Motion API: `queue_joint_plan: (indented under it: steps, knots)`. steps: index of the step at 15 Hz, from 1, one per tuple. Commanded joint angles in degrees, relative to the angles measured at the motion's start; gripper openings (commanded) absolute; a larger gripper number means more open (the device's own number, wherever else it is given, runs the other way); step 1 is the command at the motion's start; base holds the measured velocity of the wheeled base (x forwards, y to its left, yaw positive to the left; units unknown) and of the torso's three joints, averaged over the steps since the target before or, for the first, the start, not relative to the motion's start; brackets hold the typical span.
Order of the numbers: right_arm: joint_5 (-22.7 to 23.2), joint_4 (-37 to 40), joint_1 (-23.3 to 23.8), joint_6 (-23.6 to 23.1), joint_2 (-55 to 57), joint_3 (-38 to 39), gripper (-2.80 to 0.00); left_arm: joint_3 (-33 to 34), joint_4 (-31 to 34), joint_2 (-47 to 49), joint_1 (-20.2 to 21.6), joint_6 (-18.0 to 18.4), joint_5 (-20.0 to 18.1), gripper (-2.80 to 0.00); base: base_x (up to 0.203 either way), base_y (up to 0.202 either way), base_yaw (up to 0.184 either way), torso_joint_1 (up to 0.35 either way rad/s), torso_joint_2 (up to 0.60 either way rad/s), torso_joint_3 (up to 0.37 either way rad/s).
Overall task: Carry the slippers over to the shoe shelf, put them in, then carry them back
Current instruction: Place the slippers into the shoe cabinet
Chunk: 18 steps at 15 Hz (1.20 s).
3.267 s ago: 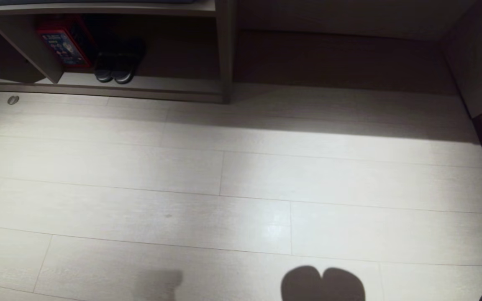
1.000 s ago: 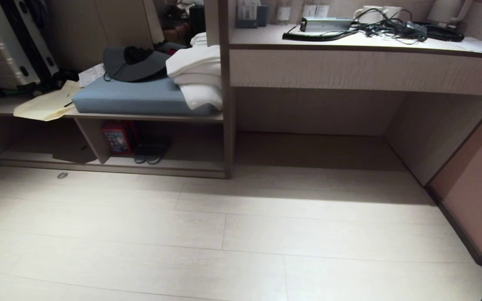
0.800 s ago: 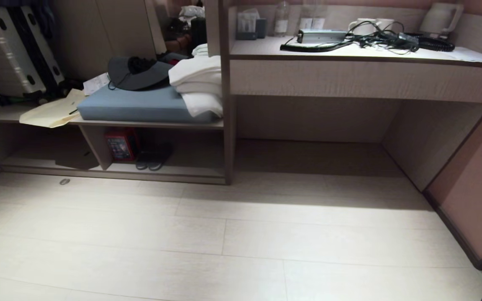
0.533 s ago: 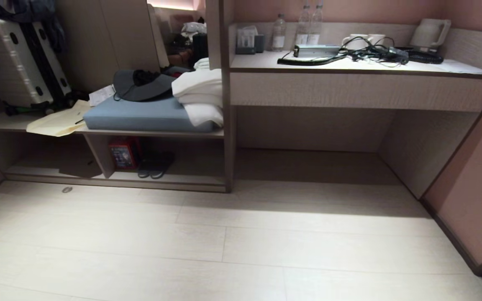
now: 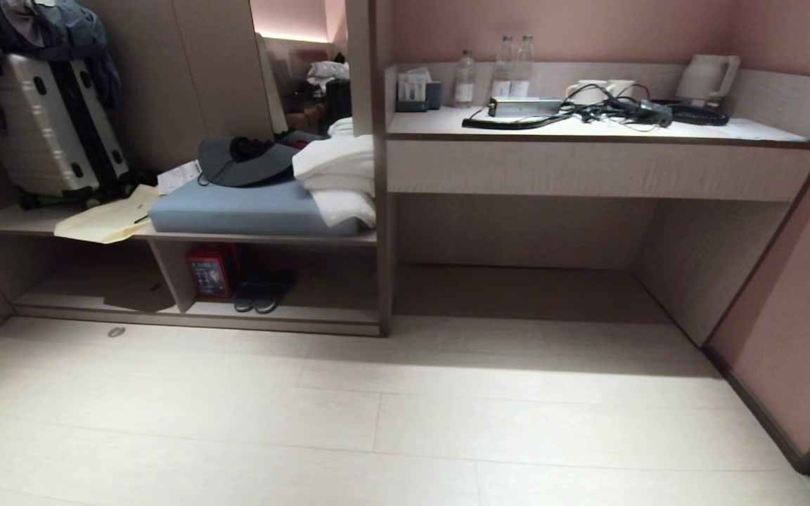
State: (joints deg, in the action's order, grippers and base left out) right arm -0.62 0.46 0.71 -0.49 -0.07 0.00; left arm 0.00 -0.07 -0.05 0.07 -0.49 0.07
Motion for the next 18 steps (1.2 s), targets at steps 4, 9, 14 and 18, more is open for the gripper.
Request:
queue_joint_plan:
  steps: [4, 9, 14, 18]
  knots:
    - [0.0, 0.0, 0.0, 0.0, -0.1, 0.1, -2.8, 0.0, 0.1, 0.0, -0.1, -0.1, 0.1, -2.8, 0.003, 0.078, -0.007, 0.001, 0.0, 0.002]
    - [0.0, 0.1, 0.0, 0.1, -0.1, 0.1, -2.8, 0.0, 0.2, 0.0, -0.1, -0.1, 0.0, -2.8, 0.0, 0.198, -0.002, 0.001, 0.0, 0.003]
    - [0.0, 0.0, 0.0, 0.5, -0.1, 0.1, -2.8, 0.0, 0.1, 0.0, -0.1, -0.1, 0.1, -2.8, 0.0, 0.197, -0.001, 0.004, 0.0, 0.004]
    - [0.0, 0.0, 0.0, 0.5, -0.1, 0.1, -2.8, 0.0, 0.1, 0.0, -0.1, -0.1, 0.0, -2.8, 0.0, 0.194, -0.001, 0.001, 0.0, 0.001]
